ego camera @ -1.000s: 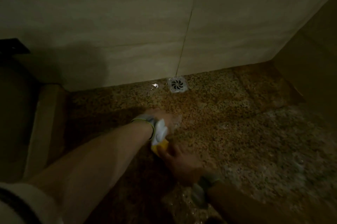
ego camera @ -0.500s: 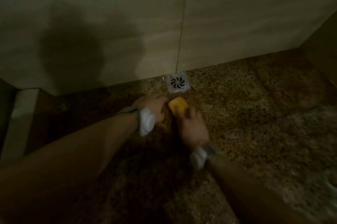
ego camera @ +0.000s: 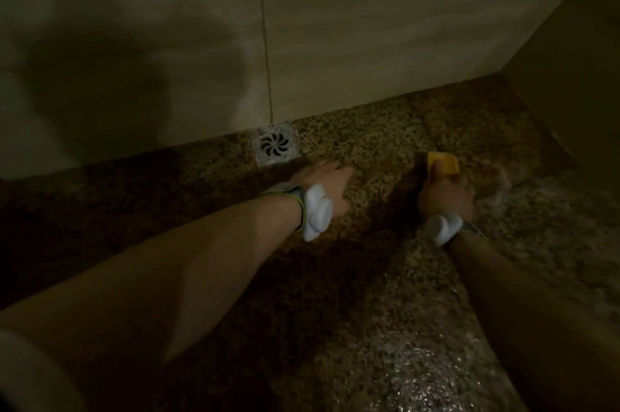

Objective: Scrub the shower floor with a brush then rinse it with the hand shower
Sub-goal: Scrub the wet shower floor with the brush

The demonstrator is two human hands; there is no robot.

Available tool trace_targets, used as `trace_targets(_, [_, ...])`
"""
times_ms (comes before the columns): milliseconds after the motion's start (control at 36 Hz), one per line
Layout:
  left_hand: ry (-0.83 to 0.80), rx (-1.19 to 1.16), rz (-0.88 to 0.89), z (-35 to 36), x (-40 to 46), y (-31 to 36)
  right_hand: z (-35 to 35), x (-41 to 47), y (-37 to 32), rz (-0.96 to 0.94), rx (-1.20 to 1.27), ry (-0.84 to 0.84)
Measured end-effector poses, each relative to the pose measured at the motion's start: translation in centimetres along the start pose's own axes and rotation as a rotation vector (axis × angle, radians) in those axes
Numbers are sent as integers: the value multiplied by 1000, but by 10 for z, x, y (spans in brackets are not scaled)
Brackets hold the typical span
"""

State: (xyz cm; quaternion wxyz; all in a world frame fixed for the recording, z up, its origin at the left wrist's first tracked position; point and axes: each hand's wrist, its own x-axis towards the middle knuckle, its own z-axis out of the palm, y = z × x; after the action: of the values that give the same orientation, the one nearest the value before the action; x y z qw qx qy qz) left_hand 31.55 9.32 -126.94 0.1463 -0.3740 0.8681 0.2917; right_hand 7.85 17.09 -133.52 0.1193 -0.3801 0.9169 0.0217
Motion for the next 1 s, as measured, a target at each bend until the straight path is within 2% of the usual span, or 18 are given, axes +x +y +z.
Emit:
trace_targets(56, [52, 24, 2, 4, -6, -8, 7, -3, -18, -11, 31, 20])
trace_targets(139, [121, 26, -44, 3, -23, -32, 13, -17, -64, -144, -3, 29])
trace_targets(278, [224, 55, -177, -19, -73, -88, 39, -104, -162, -519, -10, 34])
trace_targets(417, [321, 80, -318, -29, -127, -136, 72, -197, -234, -820, 22, -37])
trace_targets(500, [301, 104, -403, -27, -164, -156, 83, -262, -273, -955, 92, -156])
trace_targets(556, [251, 116, -377, -27, -176, -161, 88, -293, -281, -1077, 200, -251])
trace_targets(639, [152, 136, -361, -28, -211, -176, 99, -337, -273, -1489, 26, -312])
trace_targets(694, [135, 154, -391, -26, -236, -191, 97, -346, -265, -1603, -3, -263])
trace_targets(806, [129, 88, -449, -23, -267, -201, 74, -326, -241, -1629, -38, -189])
trace_targets(889, [57, 38, -533, -21, -286, -190, 64, -307, -226, -1432, -128, -292])
trace_targets(1000, [81, 21, -552, -15, -307, -187, 58, -260, -223, -1202, -72, -192])
